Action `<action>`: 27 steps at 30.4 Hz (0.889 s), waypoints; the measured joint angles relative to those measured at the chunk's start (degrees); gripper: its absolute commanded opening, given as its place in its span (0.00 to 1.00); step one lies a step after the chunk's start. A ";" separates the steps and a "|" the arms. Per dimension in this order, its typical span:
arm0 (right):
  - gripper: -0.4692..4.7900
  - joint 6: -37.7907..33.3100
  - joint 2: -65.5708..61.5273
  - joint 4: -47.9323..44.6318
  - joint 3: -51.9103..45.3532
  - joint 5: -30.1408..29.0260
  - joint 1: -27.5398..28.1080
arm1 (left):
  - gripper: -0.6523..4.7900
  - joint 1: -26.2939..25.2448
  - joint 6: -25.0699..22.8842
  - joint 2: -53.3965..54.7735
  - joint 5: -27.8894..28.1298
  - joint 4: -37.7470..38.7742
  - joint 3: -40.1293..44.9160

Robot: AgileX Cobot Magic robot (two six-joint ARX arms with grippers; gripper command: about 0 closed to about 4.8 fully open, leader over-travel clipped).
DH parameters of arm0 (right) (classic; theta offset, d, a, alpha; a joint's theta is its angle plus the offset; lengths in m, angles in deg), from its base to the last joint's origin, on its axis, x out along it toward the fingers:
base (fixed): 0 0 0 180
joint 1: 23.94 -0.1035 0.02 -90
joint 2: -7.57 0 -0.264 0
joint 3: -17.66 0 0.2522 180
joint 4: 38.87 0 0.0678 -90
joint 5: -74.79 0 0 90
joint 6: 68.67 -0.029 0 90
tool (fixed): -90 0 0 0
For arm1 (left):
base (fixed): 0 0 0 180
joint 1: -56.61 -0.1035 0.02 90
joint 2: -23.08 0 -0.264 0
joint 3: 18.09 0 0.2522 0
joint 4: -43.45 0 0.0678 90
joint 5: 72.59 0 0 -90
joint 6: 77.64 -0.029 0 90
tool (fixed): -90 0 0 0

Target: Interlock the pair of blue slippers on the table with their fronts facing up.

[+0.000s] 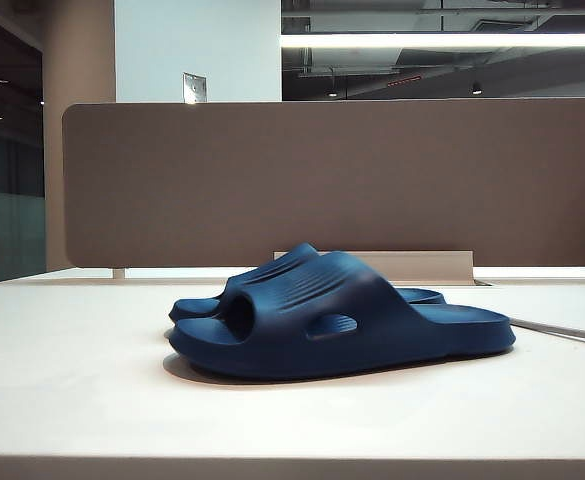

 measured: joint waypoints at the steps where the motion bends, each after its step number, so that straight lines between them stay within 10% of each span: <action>1: 0.09 0.00 0.00 0.00 0.00 0.00 0.00 | 0.21 0.00 1.01 0.00 -0.50 -0.17 0.00; 17: 0.09 -12.44 0.00 -1.57 0.00 -11.15 -0.04 | 0.22 0.00 1.88 2.01 -17.31 0.90 -12.94; 27: 0.09 -14.23 0.00 -1.66 0.00 -14.64 -0.04 | 0.23 0.02 -1.53 21.16 -26.82 6.34 -26.16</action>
